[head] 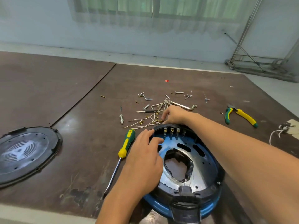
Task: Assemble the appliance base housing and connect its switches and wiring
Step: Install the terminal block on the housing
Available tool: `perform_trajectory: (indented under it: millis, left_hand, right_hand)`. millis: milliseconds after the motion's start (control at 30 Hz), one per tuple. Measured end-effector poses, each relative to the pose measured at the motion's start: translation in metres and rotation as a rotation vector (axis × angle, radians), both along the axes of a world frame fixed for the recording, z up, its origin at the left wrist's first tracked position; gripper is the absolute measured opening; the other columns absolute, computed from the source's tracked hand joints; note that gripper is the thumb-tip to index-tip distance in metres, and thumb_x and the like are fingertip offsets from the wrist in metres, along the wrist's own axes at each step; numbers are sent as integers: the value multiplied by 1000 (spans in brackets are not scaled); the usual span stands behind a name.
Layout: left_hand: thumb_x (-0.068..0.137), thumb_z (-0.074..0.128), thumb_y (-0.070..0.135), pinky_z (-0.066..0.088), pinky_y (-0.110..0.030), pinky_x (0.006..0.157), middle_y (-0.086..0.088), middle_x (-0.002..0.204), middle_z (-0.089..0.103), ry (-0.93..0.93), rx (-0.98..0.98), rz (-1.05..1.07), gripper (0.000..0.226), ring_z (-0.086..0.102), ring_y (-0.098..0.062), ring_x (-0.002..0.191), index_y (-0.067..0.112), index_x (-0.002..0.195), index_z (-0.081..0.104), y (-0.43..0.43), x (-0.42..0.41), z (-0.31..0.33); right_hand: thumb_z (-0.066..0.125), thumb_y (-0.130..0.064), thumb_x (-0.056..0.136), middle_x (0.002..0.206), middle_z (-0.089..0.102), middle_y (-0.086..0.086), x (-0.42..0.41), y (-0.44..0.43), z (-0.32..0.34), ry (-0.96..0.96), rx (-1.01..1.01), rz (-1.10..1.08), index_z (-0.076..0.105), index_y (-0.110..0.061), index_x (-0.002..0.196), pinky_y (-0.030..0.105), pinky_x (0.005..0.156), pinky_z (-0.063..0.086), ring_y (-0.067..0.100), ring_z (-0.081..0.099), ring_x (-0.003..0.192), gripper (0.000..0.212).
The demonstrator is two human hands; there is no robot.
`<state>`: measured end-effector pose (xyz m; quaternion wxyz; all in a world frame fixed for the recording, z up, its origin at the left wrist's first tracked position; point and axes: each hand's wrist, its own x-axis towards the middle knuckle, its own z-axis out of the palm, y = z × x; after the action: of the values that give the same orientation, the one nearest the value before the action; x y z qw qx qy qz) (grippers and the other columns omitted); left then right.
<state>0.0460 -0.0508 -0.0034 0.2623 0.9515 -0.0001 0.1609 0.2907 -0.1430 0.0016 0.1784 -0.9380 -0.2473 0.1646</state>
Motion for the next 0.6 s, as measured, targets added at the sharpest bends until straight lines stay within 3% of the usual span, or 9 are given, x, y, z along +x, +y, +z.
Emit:
perform_trajectory:
  millis: [67, 300, 400, 600]
  left_hand:
    - [98, 45, 21, 4, -11, 111, 10, 154, 26, -8, -16, 9, 43, 14, -3, 143, 26, 140, 50, 0, 0, 0]
    - [97, 47, 22, 16, -20, 115, 9, 153, 30, -32, -62, 20, 36, 18, -4, 142, 27, 132, 57, -1, 0, -3]
    - [97, 47, 22, 16, -19, 114, 8, 153, 31, -40, -63, 20, 34, 19, -5, 142, 27, 129, 58, 0, 1, -4]
    - [98, 48, 24, 13, -16, 110, 10, 153, 30, -55, -66, 14, 33, 18, -3, 141, 29, 129, 59, 0, 1, -6]
  right_hand:
    - [79, -20, 85, 85, 62, -8, -1, 1, -1, -4, 0, 6, 68, -20, 85, 28, 80, 43, 15, 59, 93, 11]
    - [72, -14, 91, 94, 65, -1, 0, -4, 1, -23, -93, 43, 71, -15, 92, 28, 83, 42, 16, 58, 97, 1]
    - [71, -10, 91, 96, 69, 1, 3, -13, 2, -45, -115, 33, 71, -17, 88, 27, 81, 42, 16, 60, 93, 8]
    - [64, -15, 97, 86, 61, -4, 2, -35, 19, -120, 97, -55, 69, -16, 88, 27, 80, 38, 14, 54, 86, 10]
